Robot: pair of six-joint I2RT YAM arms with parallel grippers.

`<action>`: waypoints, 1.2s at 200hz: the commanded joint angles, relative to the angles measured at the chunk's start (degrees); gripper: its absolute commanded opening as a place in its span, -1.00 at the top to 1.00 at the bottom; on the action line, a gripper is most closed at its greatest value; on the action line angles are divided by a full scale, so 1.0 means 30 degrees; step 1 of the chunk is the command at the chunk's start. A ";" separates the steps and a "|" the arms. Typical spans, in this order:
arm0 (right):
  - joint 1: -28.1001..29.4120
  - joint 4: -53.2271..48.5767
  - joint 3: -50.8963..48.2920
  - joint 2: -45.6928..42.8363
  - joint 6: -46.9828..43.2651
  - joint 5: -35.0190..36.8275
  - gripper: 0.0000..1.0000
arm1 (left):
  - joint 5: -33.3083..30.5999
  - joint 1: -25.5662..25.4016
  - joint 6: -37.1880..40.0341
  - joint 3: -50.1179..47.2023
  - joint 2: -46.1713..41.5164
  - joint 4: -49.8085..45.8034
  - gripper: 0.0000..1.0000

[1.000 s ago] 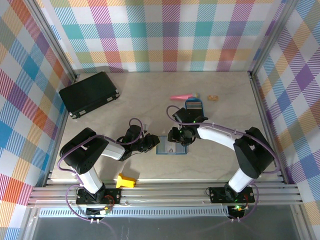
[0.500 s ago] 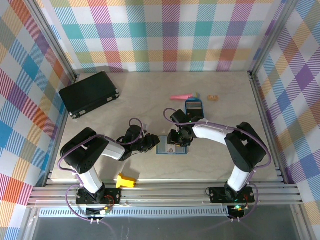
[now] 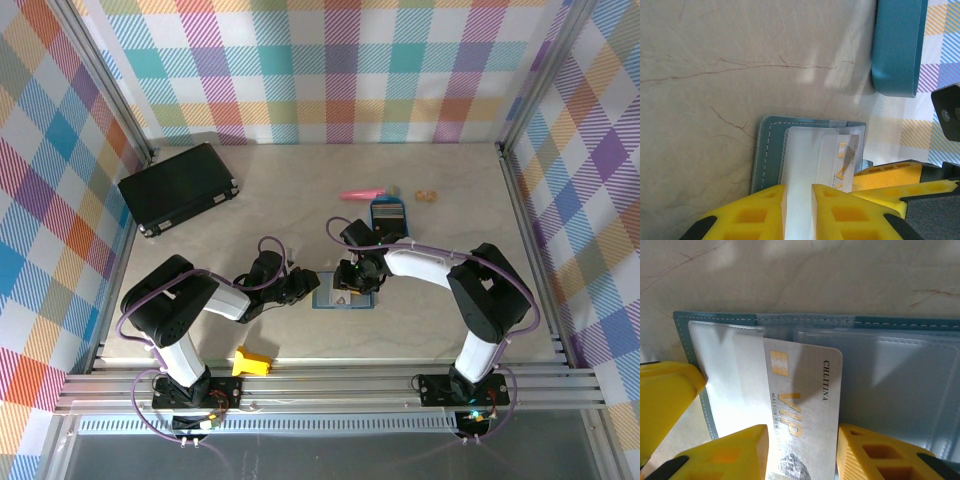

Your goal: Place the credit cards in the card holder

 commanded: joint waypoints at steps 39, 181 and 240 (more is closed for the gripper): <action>0.0089 0.0178 0.0561 0.0159 -0.0309 -0.0584 0.27 | -0.0281 -0.0074 -0.0012 -0.0198 0.0897 -0.0334 0.59; 0.0114 0.2016 0.0534 0.0784 0.0283 -0.2500 0.33 | -0.0279 -0.0066 -0.0209 -0.0140 0.0760 -0.0191 0.59; 0.0116 0.2735 0.0386 0.0927 0.0416 -0.3159 0.33 | -0.0228 -0.0066 -0.0208 -0.0008 0.0748 -0.0366 0.59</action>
